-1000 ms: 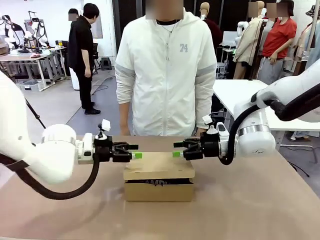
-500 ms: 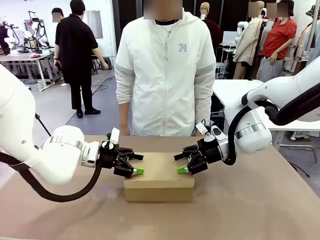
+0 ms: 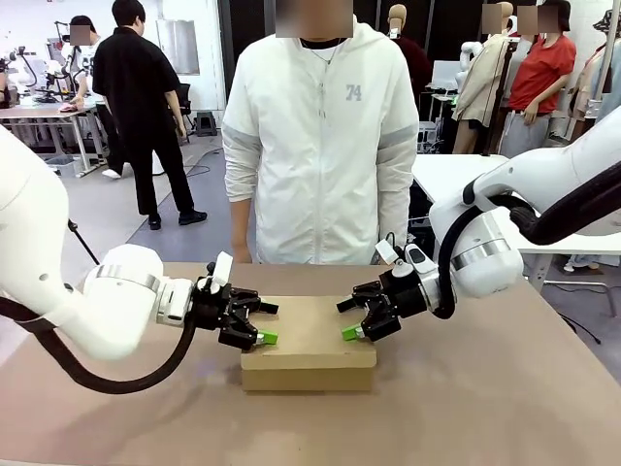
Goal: Pack the items into the box.
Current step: Close the Mailer Box.
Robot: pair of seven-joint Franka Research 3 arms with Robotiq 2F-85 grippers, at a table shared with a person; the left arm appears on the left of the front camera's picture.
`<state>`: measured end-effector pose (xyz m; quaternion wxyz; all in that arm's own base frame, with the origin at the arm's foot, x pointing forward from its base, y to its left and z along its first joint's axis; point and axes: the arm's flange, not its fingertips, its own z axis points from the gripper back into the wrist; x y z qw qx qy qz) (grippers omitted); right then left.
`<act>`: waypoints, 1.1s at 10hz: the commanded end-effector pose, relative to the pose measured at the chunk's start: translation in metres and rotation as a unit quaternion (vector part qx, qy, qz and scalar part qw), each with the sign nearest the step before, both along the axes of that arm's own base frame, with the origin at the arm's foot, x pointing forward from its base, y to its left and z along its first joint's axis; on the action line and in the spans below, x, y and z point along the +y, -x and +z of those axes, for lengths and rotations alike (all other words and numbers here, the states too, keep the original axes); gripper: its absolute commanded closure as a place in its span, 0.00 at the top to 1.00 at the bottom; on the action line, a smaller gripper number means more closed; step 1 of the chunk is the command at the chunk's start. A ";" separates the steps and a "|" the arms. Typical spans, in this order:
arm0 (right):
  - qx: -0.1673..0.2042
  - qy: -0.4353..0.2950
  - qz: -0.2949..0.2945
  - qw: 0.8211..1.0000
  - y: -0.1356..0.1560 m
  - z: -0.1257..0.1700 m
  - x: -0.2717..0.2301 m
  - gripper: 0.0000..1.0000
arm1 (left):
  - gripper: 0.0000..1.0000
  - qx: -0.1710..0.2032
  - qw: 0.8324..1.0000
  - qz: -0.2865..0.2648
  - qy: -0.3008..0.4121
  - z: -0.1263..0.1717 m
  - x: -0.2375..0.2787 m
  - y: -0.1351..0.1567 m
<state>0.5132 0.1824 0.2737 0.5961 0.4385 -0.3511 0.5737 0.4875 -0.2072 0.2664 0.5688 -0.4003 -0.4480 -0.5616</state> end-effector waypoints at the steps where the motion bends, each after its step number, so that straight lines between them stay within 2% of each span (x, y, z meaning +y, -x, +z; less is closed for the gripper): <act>1: -0.004 -0.019 -0.008 1.000 -0.001 0.005 -0.009 1.00 | 1.00 -0.003 0.999 0.001 0.045 0.012 0.014 0.011; 2: 0.068 -0.074 -0.016 0.995 -0.005 0.025 -0.019 1.00 | 1.00 0.002 0.997 0.022 0.068 0.033 0.022 0.014; 3: 0.111 -0.087 -0.027 0.990 -0.007 0.045 -0.027 1.00 | 1.00 0.019 0.994 0.033 0.100 0.056 0.032 0.018; 4: 0.149 -0.093 -0.043 0.983 -0.006 0.062 -0.034 1.00 | 1.00 0.059 0.990 0.040 0.119 0.074 0.043 0.021; 6: 0.258 -0.107 -0.073 0.957 0.000 0.088 -0.058 1.00 | 1.00 0.125 0.982 0.046 0.133 0.095 0.065 0.031; 7: 0.338 -0.088 -0.086 0.933 0.006 0.095 -0.075 1.00 | 1.00 0.212 0.967 0.058 0.130 0.098 0.080 0.037; 8: 0.410 -0.062 -0.100 0.904 0.016 0.099 -0.093 1.00 | 1.00 0.288 0.946 0.099 0.111 0.098 0.097 0.043; 9: 0.453 -0.053 -0.133 0.880 0.028 0.104 -0.117 1.00 | 1.00 0.369 0.915 0.125 0.105 0.099 0.116 0.051; 10: 0.469 -0.069 -0.169 0.864 0.038 0.104 -0.141 1.00 | 1.00 0.441 0.880 0.137 0.111 0.099 0.134 0.055; 11: 0.476 -0.107 -0.194 0.851 0.045 0.101 -0.170 1.00 | 1.00 0.475 0.854 0.161 0.136 0.100 0.155 0.058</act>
